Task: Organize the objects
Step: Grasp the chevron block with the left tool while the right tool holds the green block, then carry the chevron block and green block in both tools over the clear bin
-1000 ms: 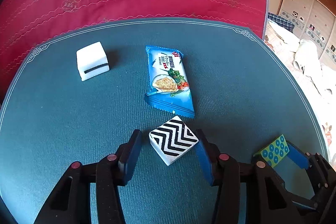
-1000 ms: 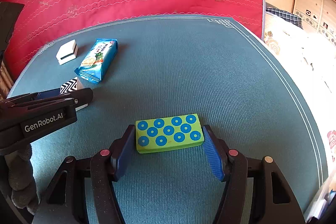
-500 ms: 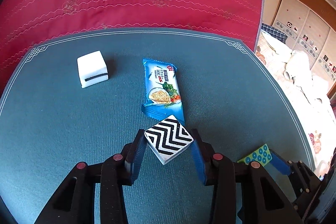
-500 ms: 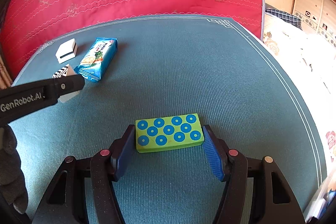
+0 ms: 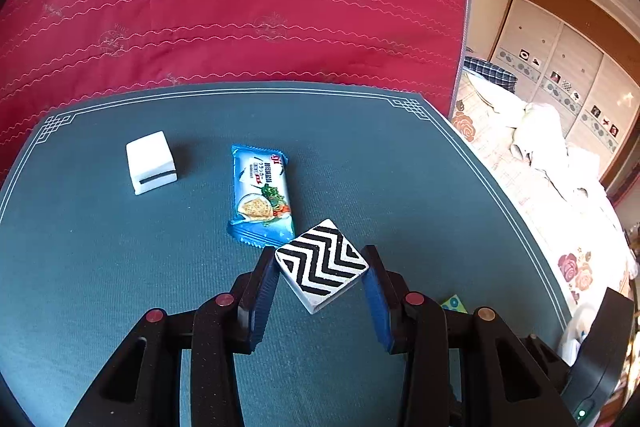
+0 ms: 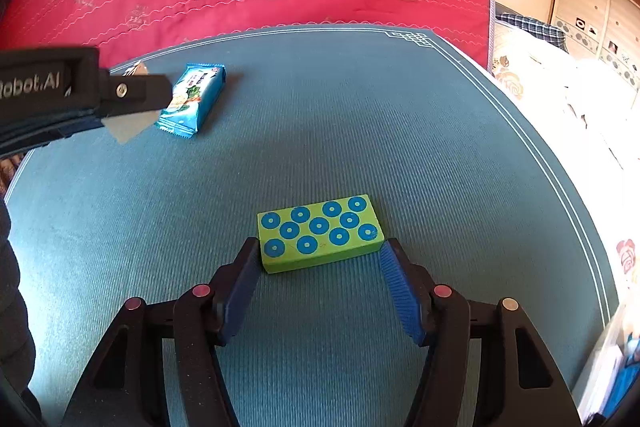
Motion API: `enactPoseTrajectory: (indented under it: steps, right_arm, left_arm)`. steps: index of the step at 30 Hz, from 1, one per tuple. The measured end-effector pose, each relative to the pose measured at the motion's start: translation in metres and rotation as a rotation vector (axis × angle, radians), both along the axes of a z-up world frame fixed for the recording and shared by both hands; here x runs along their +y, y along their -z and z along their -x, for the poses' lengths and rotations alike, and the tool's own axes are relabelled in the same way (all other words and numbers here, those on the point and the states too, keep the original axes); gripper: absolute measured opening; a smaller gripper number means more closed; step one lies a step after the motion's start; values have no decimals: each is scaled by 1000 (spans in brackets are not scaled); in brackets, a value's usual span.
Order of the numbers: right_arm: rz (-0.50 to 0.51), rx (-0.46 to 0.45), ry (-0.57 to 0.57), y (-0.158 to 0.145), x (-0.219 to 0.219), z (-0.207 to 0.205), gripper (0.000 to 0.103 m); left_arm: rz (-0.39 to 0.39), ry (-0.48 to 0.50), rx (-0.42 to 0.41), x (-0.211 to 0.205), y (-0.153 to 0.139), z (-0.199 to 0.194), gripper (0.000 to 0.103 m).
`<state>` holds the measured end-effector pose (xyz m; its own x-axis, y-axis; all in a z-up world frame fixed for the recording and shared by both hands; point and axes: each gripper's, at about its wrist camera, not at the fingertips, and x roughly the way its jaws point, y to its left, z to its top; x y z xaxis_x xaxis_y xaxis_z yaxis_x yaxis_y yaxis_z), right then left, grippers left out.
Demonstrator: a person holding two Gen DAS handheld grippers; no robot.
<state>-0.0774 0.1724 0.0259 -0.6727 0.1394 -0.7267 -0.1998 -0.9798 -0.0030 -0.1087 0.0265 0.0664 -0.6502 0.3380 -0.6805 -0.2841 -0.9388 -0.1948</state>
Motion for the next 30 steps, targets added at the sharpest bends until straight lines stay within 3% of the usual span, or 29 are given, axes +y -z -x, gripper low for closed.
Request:
enactPoseTrajectory:
  steps: [16,19,26,30]
  right_arm:
    - [84,16,-14,-12,-1,-50,62]
    - [83,34,-19,-19,0,-61,55]
    - [91,52,-27,-25,6,-78,55]
    - [133,19,-30,-18,12,-78,59]
  left_arm:
    - [-25,61,33,20,-14,-17,45]
    - [-27,78,38,26,-16,-21,44]
    - [-18,113,54,38,-19,-30,45]
    - [-17,115,59,40,-21,-32,45]
